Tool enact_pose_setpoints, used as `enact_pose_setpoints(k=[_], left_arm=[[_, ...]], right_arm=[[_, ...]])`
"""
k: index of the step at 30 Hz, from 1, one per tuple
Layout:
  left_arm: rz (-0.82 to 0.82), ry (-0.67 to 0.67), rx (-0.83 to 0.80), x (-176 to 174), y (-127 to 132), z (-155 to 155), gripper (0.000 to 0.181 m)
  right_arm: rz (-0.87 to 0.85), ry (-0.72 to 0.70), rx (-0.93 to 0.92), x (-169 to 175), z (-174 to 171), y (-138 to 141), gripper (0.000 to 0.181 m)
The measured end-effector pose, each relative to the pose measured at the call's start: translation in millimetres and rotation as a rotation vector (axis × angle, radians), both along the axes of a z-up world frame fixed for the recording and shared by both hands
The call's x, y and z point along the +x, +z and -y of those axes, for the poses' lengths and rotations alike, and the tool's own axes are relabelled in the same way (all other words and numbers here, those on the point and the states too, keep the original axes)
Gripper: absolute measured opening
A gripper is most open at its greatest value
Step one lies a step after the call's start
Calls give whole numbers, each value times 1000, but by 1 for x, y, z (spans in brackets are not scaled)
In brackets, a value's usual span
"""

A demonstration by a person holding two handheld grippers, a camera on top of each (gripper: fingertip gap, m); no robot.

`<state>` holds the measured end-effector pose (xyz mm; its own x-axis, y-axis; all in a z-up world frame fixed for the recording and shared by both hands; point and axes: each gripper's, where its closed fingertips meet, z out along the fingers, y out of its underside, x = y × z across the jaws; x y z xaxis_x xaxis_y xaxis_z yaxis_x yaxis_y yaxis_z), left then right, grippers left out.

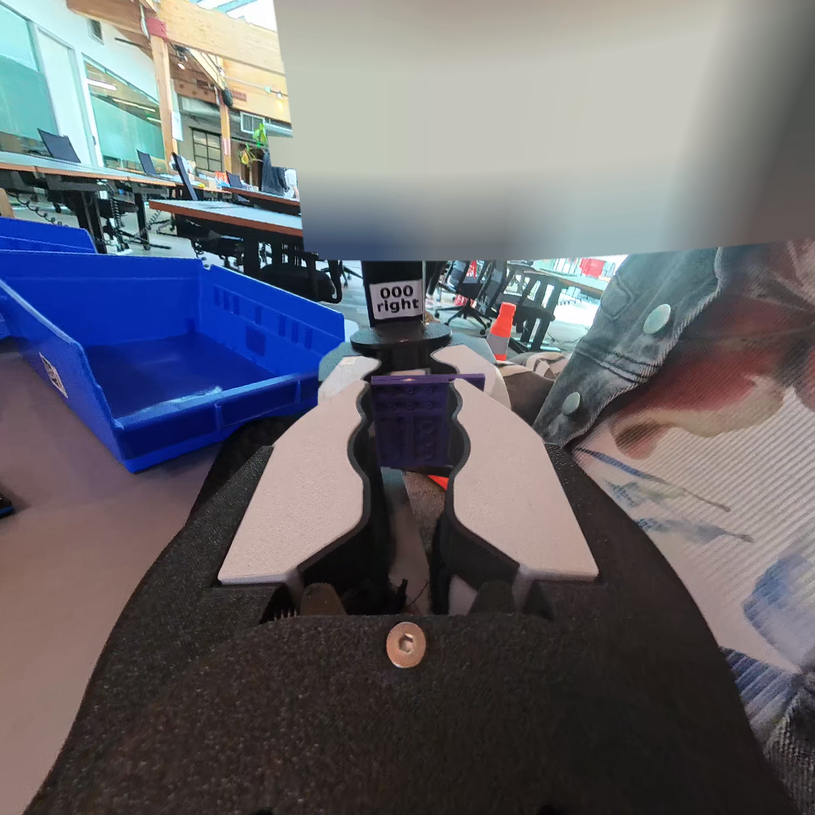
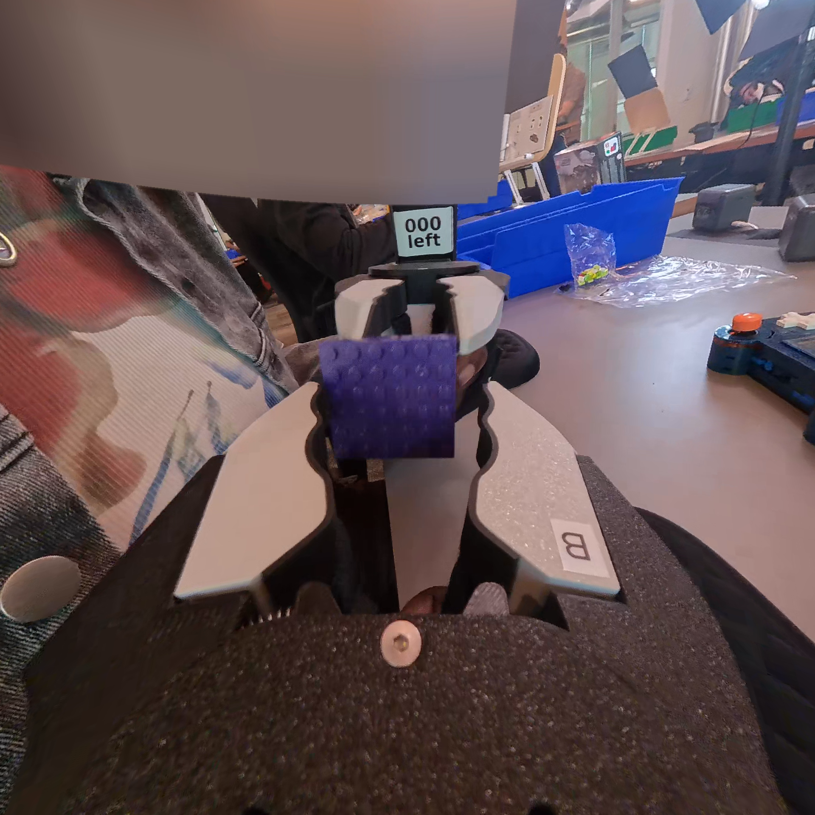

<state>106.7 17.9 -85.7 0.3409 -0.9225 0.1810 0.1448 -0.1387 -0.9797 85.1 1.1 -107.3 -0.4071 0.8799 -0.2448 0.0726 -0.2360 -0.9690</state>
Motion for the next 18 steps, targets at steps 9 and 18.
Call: enact_pose_setpoints(k=[9, 18], left_arm=[[-14, -6, 42, 2, 8, 3, 31], [41, 57, 15, -16, 18, 3, 31]], right_arm=[[-104, -5, 88, -1, 6, 12, 56], [-354, -192, -48, 12, -24, 39, 56]])
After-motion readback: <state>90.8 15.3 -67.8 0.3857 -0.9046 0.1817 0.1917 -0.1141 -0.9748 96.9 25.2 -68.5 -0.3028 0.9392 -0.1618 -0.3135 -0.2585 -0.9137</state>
